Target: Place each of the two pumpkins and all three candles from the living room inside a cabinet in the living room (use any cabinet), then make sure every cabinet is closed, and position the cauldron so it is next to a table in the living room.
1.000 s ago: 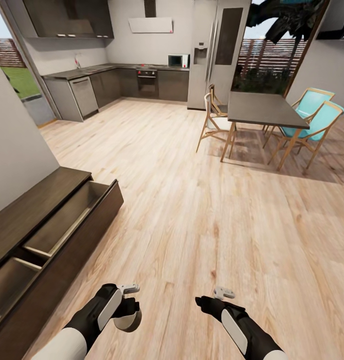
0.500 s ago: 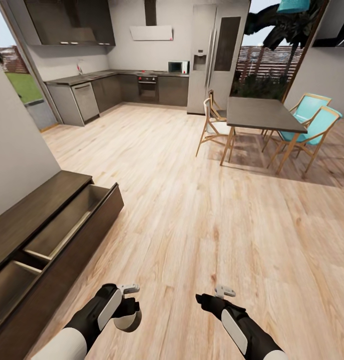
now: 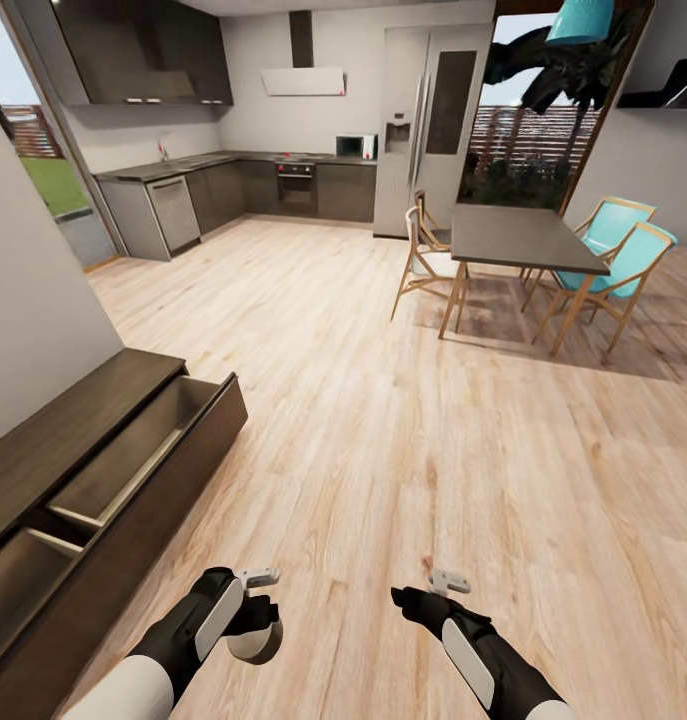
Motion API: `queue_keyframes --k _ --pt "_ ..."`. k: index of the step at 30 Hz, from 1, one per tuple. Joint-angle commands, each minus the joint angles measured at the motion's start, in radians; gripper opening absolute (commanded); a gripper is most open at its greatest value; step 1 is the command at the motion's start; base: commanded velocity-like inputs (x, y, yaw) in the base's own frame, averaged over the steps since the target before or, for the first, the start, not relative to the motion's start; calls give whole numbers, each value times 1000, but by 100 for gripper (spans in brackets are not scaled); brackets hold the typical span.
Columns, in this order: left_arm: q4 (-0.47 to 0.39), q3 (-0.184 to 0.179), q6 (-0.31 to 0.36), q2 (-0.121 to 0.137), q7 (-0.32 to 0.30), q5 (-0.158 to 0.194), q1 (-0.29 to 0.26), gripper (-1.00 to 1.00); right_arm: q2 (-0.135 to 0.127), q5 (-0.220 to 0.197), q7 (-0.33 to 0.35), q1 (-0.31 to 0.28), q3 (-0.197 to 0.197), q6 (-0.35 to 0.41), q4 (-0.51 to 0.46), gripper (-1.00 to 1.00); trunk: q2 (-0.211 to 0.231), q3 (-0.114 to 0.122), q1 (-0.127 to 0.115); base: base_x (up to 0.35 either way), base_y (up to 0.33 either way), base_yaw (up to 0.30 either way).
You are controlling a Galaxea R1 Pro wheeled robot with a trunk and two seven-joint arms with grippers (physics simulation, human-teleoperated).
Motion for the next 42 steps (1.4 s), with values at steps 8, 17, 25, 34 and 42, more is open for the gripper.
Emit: queue_keyframes --k 8,17,25,34,42 --pt "-1 -4 3 1 9 11 0 -100 -1 -10 -9 0 5 0 -2 100 -1 12 0 0 0 0" --pt "-1 -4 3 1 9 11 -2 -100 -1 -10 -10 0 5 -19 -1 100 -1 27 0 40 0 0" --pt "-1 -4 3 1 9 10 -2 -100 -1 -10 -11 0 5 -22 -1 100 -1 41 0 194 0 0" --pt "0 -4 3 1 9 7 -2 -100 -2 -11 -9 0 4 -27 -1 100 -1 55 0 317 -15 0" --pt "2 -4 3 1 9 6 -2 -100 -3 -13 -8 0 3 -27 -1 100 -1 57 0 323 -104 1"
